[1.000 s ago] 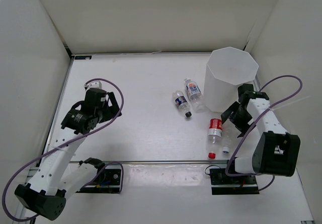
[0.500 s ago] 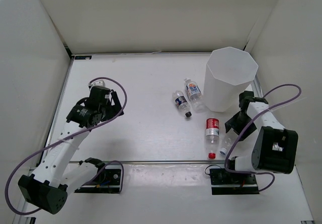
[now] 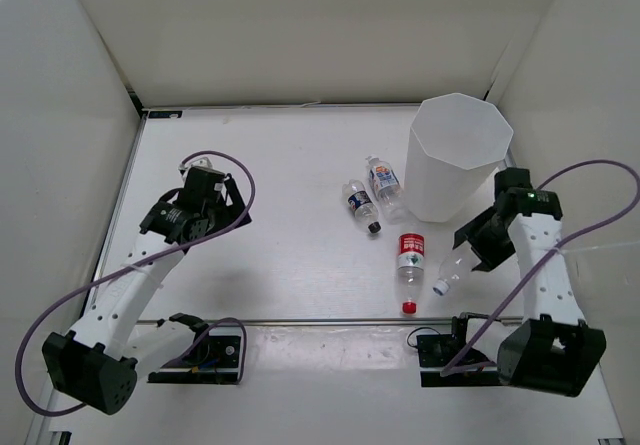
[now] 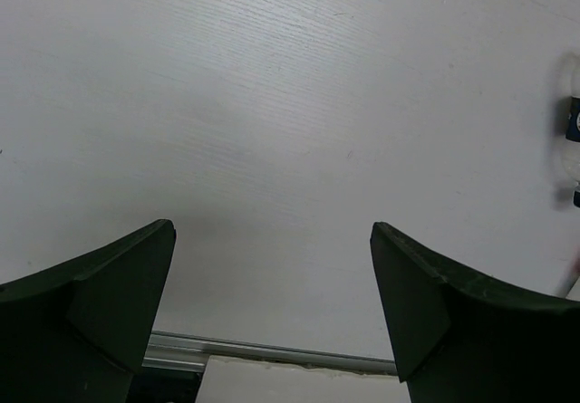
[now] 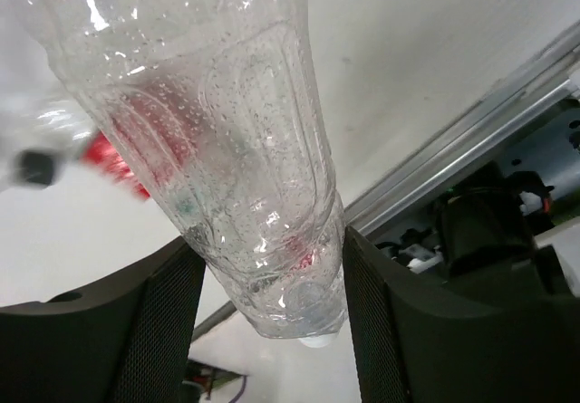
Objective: Put the plastic bottles in the bin
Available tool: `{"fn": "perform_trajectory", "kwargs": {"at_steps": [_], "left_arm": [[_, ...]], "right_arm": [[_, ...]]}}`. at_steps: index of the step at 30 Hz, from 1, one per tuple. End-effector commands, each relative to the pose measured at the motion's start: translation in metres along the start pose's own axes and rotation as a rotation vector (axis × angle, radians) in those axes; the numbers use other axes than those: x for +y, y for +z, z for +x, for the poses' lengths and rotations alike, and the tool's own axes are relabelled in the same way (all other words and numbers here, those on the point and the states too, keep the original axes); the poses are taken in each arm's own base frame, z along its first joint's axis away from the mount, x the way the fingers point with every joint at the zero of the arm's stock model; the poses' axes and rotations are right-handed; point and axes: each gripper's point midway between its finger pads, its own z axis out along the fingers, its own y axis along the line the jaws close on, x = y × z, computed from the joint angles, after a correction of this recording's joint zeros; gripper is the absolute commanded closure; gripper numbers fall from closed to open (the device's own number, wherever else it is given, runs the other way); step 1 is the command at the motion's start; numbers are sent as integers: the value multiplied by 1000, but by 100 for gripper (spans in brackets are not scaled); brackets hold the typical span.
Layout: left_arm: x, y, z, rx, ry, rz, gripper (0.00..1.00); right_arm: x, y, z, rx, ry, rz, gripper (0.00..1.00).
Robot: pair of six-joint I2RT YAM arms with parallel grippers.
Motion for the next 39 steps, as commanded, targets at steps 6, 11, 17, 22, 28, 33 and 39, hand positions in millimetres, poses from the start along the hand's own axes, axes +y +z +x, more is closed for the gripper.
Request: {"fn": "perform_trajectory", "kwargs": {"at_steps": [6, 11, 17, 22, 28, 33, 39], "left_arm": [[-14, 5, -6, -13, -50, 35, 0], [-10, 6, -1, 1, -26, 24, 0], [-9, 6, 8, 28, -5, 18, 0], [-10, 6, 10, 37, 26, 19, 0], [-11, 11, 10, 53, 31, 6, 0], [-14, 14, 11, 69, 34, 6, 0], [-27, 15, 13, 115, 51, 52, 0]], "right_arm": [[43, -185, 25, -136, -104, -558, 79], [63, -259, -10, -335, -83, -671, 84], [111, -304, -104, -645, -55, -697, 89], [152, -292, -162, -751, -68, -661, 88], [197, -263, -191, -829, -154, -545, 86], [211, -218, -187, -761, -208, -451, 44], [185, -211, -171, -737, -175, -443, 0]]}}
